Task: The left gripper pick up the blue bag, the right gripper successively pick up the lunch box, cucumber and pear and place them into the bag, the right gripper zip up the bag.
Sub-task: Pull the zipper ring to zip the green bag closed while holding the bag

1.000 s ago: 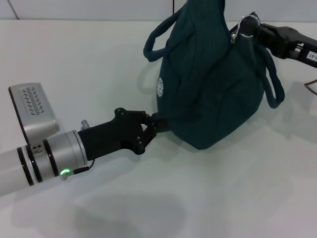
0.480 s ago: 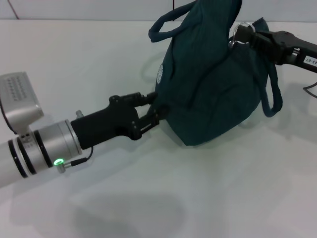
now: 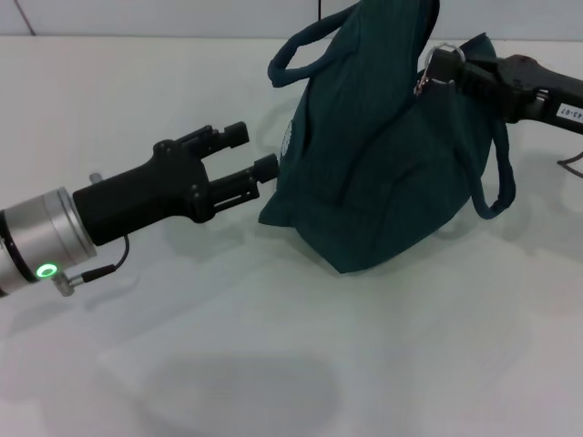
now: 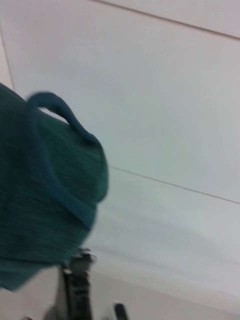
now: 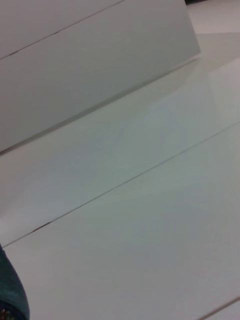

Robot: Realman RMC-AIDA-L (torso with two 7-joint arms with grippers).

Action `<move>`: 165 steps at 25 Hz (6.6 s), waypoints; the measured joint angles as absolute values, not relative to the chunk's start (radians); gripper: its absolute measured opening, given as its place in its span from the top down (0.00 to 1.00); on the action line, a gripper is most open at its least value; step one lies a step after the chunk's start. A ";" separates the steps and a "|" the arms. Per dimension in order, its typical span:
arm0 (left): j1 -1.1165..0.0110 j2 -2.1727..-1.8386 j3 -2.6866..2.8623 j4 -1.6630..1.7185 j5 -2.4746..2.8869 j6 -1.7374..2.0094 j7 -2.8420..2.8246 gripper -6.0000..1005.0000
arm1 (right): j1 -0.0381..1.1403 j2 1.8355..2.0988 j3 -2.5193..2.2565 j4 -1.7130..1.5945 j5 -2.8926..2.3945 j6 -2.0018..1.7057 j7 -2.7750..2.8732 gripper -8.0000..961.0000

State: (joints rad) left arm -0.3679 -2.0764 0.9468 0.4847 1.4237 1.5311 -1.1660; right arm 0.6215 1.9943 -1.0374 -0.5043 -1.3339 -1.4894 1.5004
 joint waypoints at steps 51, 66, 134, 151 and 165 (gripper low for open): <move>-0.519 -2.098 1.029 0.276 1.331 1.485 -0.961 0.95 | 0.615 2.002 -1.009 -0.494 -1.313 -1.538 1.457 0.98; -0.410 -2.067 1.034 0.369 1.355 1.516 -0.965 0.95 | 0.679 2.009 -1.099 -0.496 -1.319 -1.586 1.523 0.98; -0.394 -2.093 0.928 0.335 1.500 1.495 -1.066 0.30 | 0.648 2.013 -1.062 -0.494 -1.325 -1.574 1.427 0.98; -0.411 -2.090 0.930 0.317 1.505 1.437 -1.001 0.58 | 0.628 2.010 -1.060 -0.494 -1.322 -1.578 1.429 0.98; -0.404 -1.995 1.011 0.494 1.575 1.732 -1.006 0.87 | 0.641 2.009 -1.084 -0.500 -1.341 -1.696 1.478 0.98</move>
State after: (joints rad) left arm -0.4039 -1.9953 1.0110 0.4944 1.5754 1.7317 -1.0058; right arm 0.6412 2.0093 -1.0838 -0.4998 -1.3411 -1.6961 1.4778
